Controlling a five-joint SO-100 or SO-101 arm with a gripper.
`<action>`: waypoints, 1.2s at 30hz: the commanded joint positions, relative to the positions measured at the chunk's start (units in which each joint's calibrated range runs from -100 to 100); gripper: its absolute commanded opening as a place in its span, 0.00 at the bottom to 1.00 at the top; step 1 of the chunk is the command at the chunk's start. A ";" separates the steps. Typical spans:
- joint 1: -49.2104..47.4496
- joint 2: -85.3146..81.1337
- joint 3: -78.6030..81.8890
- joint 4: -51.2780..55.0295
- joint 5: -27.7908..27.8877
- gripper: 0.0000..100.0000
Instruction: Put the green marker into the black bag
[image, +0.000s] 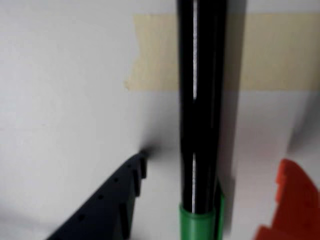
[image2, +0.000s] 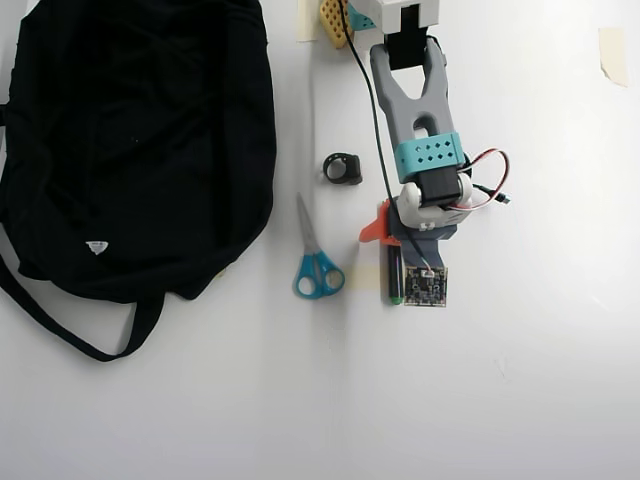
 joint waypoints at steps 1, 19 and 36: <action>0.11 -0.23 -1.01 0.03 0.15 0.25; -0.27 -0.31 -1.01 0.03 0.15 0.17; -0.12 -0.31 -1.01 0.12 0.15 0.02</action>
